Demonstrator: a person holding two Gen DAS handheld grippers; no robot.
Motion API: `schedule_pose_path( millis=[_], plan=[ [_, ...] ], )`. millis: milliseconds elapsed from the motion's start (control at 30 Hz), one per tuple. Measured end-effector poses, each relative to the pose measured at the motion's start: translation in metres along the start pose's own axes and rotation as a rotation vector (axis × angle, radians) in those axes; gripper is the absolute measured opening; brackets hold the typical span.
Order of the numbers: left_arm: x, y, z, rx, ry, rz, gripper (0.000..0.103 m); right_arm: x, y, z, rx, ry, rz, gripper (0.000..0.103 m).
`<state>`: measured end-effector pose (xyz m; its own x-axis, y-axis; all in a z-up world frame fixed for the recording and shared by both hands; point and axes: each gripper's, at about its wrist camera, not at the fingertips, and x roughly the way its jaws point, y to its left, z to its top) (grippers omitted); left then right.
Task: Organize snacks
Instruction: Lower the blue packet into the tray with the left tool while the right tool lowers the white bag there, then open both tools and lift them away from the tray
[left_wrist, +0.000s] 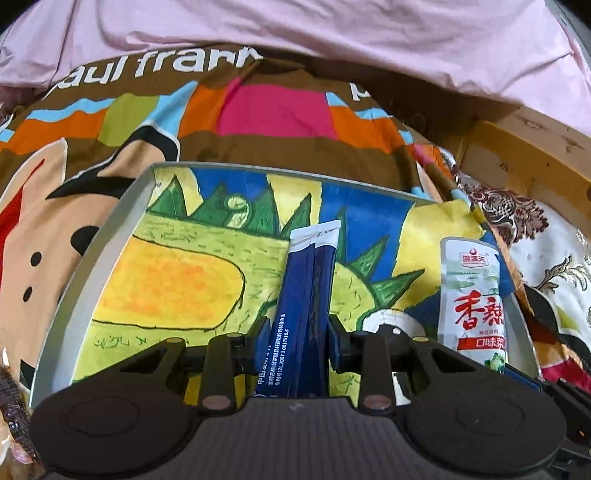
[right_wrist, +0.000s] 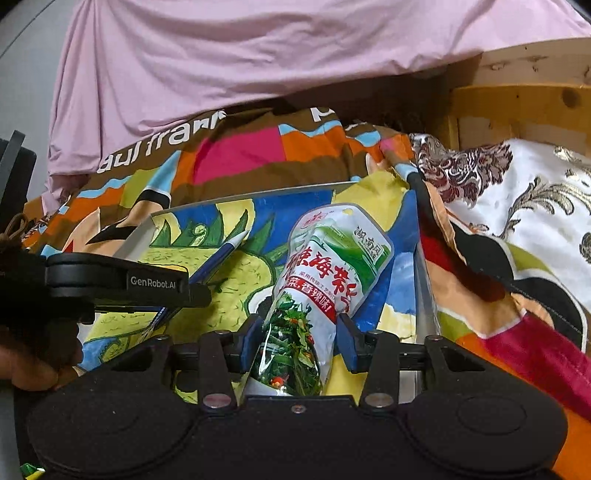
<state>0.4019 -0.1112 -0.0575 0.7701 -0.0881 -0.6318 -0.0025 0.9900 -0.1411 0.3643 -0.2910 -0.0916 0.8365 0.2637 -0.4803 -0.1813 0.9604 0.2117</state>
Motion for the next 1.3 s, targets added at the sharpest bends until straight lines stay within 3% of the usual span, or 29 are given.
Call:
schedule_pose_path(
  millis=[233, 400, 567, 800, 1033, 1300],
  plan=[
    [0.004, -0.001, -0.001, -0.013, 0.038, 0.000, 0.041, -0.001, -0.001, 0.001, 0.008, 0.005, -0.005, 0.058],
    [-0.008, 0.006, 0.003, -0.058, 0.025, -0.002, 0.067, -0.014, 0.000, 0.005, 0.012, -0.020, -0.012, 0.071],
    [-0.036, 0.016, 0.007, -0.102, -0.038, -0.011, 0.083, -0.043, 0.003, 0.013, 0.019, -0.085, -0.020, 0.088],
    [-0.100, 0.028, 0.004, -0.133, -0.169, -0.011, 0.099, -0.107, 0.013, 0.022, 0.005, -0.213, -0.030, 0.102],
    [-0.170, 0.029, -0.011, -0.088, -0.298, 0.018, 0.102, -0.171, 0.030, 0.020, -0.030, -0.321, -0.036, 0.102],
    [-0.233, 0.028, -0.046, -0.044, -0.386, 0.041, 0.103, -0.227, 0.051, 0.002, -0.056, -0.367, -0.060, 0.102]
  ],
)
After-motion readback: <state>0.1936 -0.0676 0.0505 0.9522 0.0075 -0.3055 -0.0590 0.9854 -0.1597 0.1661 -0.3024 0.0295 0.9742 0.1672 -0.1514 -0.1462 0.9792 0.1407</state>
